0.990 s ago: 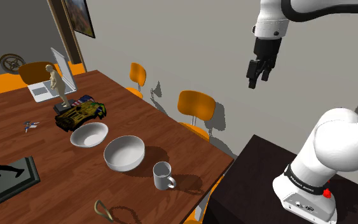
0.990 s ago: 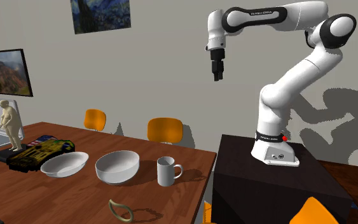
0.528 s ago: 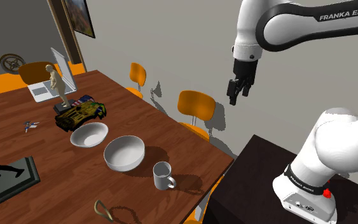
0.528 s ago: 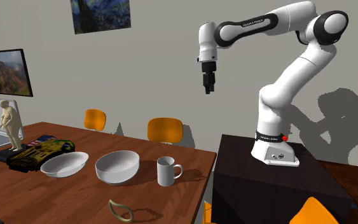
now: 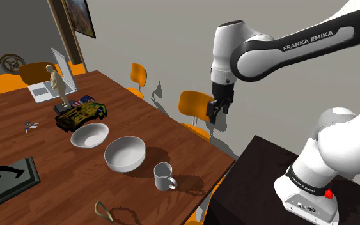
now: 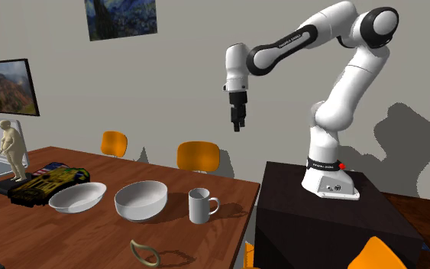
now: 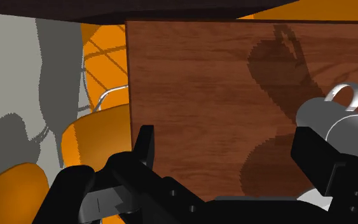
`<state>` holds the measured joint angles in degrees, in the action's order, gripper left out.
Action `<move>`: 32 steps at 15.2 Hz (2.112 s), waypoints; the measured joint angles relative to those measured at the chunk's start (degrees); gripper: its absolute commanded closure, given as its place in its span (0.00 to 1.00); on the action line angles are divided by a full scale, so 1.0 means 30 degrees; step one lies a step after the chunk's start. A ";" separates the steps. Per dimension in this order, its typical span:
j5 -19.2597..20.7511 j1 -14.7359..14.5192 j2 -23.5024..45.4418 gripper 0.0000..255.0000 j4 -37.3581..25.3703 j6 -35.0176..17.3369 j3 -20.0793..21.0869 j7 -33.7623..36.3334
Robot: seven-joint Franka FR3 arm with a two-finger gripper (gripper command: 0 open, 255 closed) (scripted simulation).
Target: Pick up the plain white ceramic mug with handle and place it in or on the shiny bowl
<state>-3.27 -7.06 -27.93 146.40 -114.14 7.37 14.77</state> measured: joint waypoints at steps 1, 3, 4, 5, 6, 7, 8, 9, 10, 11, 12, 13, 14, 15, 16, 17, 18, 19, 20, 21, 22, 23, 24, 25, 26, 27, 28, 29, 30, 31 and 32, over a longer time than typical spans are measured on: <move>-0.0103 -0.0147 0.0747 0.00 -0.0105 -0.0673 0.0269 0.0216; -0.0220 -0.0375 0.1801 0.00 -0.0157 -0.1762 0.0655 0.0479; -0.0273 -0.0519 0.2484 0.00 -0.0346 -0.2294 0.0927 0.0722; -0.0253 -0.0586 0.3205 0.00 -0.0470 -0.2919 0.1103 0.0838; -0.0200 -0.0641 0.3951 0.00 -0.0657 -0.3513 0.1274 0.0970; -0.0198 -0.0741 0.4393 0.00 -0.0647 -0.3999 0.1443 0.1104; -0.0094 -0.0805 0.5191 0.00 -0.1090 -0.4400 0.1638 0.1310; 0.0015 -0.0905 0.6050 0.00 -0.1471 -0.4900 0.1870 0.1591; 0.0124 -0.0985 0.6737 0.00 -0.1600 -0.5477 0.2036 0.1777; 0.0233 -0.1131 0.7341 0.00 -0.1810 -0.5906 0.2264 0.2093; 0.0414 -0.1212 0.8056 0.00 -0.2087 -0.6370 0.2413 0.2320; 0.0588 -0.1356 0.8722 0.00 -0.2384 -0.6763 0.2604 0.2651; 0.0857 -0.1420 0.9502 0.00 -0.2705 -0.7234 0.2691 0.2864; 0.1083 -0.1521 1.0137 0.00 -0.2966 -0.7616 0.2781 0.3090; 0.1387 -0.1642 1.0930 0.00 -0.3457 -0.7932 0.2854 0.3374; 0.1713 -0.1765 1.1727 0.00 -0.3986 -0.8201 0.2887 0.3628; 0.2089 -0.1943 1.2609 0.00 -0.4559 -0.8513 0.2906 0.3961; 0.2337 -0.2137 1.3167 0.00 -0.4868 -0.8763 0.2949 0.4237; 0.2719 -0.2366 1.4042 0.00 -0.5371 -0.9144 0.2919 0.4571; 0.2981 -0.2529 1.4662 0.00 -0.5802 -0.9323 0.2883 0.4739; 0.3123 -0.2680 1.5019 0.00 -0.6166 -0.9319 0.2885 0.4895; 0.3279 -0.2811 1.5377 0.00 -0.6375 -0.9468 0.2854 0.5057; 0.3430 -0.2939 1.5714 0.00 -0.6490 -0.9679 0.2811 0.5231; 0.3539 -0.3001 1.5946 0.00 -0.6482 -0.9907 0.2763 0.5320; 0.3654 -0.3067 1.6198 0.00 -0.6507 -1.0129 0.2705 0.5417; 0.3785 -0.3095 1.6501 0.00 -0.6563 -1.0368 0.2613 0.5454; 0.3890 -0.3148 1.6734 0.00 -0.6579 -1.0577 0.2546 0.5533; 0.4002 -0.3184 1.6966 0.00 -0.6515 -1.0867 0.2466 0.5591; 0.4075 -0.3218 1.7133 0.00 -0.6534 -1.1008 0.2416 0.5635; 0.4106 -0.3251 1.7196 0.00 -0.6532 -1.1072 0.2400 0.5679; 0.4124 -0.3269 1.7238 0.00 -0.6549 -1.1101 0.2390 0.5699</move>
<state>9.10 -16.87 23.78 126.76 -147.44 14.54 31.86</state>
